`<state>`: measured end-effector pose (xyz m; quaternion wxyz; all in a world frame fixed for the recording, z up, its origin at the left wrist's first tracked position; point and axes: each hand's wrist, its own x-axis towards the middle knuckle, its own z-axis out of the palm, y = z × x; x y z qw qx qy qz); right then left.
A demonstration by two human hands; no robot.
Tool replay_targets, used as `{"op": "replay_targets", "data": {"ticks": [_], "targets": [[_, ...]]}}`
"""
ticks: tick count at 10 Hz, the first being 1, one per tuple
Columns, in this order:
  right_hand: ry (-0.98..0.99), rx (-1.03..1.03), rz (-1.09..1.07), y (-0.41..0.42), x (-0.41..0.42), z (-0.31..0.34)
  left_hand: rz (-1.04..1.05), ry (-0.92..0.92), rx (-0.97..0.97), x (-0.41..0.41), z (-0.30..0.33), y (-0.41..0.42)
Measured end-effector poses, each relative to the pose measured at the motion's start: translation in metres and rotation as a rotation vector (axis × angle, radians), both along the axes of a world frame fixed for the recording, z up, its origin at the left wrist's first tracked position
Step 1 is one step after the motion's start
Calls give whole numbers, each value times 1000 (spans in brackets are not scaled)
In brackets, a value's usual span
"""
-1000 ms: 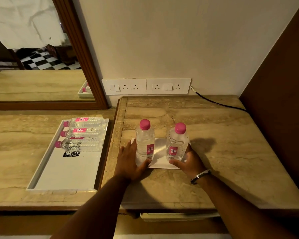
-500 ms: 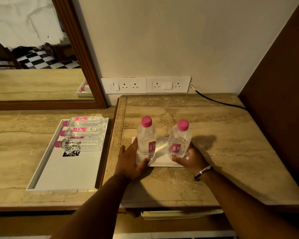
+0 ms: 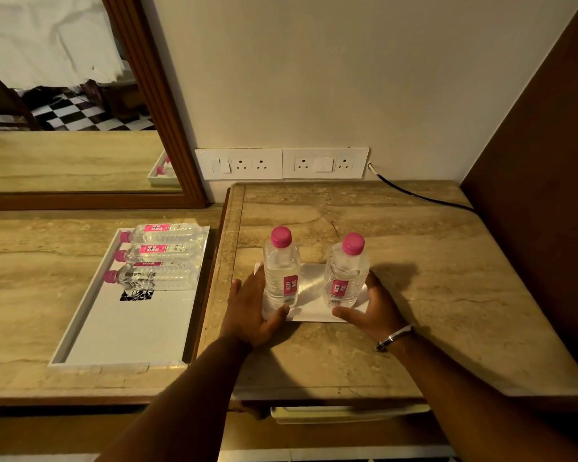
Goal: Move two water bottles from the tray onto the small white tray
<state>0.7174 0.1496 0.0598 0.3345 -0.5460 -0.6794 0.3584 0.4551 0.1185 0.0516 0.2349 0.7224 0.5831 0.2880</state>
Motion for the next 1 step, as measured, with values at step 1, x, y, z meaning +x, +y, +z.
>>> {"op": "replay_targets", "data": {"ticks": [1], "targets": [[34, 18, -6, -9, 12, 1, 20, 59, -49, -6, 2, -5]]}}
